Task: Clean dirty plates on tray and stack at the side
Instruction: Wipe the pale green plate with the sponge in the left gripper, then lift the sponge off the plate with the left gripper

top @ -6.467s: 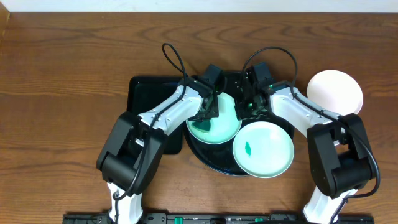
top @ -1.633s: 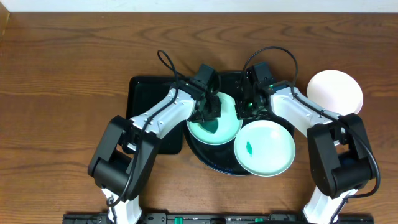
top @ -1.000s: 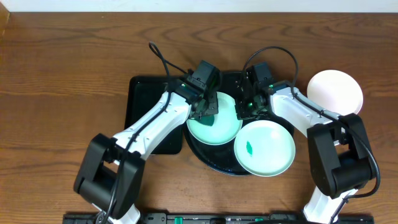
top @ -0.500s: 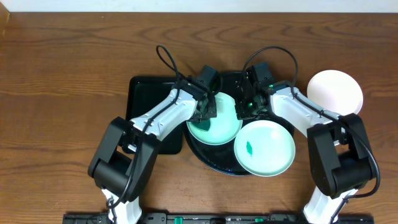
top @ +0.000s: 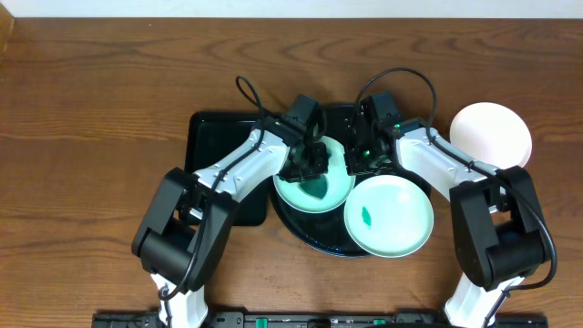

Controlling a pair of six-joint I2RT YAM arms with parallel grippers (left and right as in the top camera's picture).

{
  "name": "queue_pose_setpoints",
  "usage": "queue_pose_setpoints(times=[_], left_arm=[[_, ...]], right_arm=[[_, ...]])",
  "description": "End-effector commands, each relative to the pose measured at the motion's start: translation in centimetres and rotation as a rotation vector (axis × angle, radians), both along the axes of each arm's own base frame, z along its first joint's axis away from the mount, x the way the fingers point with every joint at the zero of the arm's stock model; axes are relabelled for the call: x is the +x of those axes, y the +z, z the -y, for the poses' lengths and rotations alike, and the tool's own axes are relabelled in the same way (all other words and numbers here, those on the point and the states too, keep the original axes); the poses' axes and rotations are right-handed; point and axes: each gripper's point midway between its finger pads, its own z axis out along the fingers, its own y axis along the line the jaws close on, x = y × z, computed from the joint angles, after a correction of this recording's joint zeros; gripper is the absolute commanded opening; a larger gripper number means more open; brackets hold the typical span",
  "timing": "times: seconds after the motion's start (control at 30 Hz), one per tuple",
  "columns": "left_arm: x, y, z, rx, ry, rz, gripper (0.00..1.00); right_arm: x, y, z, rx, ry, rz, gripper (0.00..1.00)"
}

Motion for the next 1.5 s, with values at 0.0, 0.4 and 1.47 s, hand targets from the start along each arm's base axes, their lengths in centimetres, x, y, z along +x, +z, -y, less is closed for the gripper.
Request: queue_pose_setpoints(times=[0.0,0.4,1.47], left_arm=[[-1.2,0.0,1.8,-0.096,-0.017,-0.070,0.08],[2.2,4.3,-0.1,-0.132,0.051,0.043,0.08],[-0.1,-1.5,-6.8,0.264,0.112,0.039,0.07]], right_arm=[[-0.1,0.1,-0.8,0.025,0.015,-0.007,0.01],[-0.1,0.1,-0.8,0.025,0.015,-0.007,0.01],[-0.1,0.1,-0.8,0.025,0.015,-0.007,0.01]])
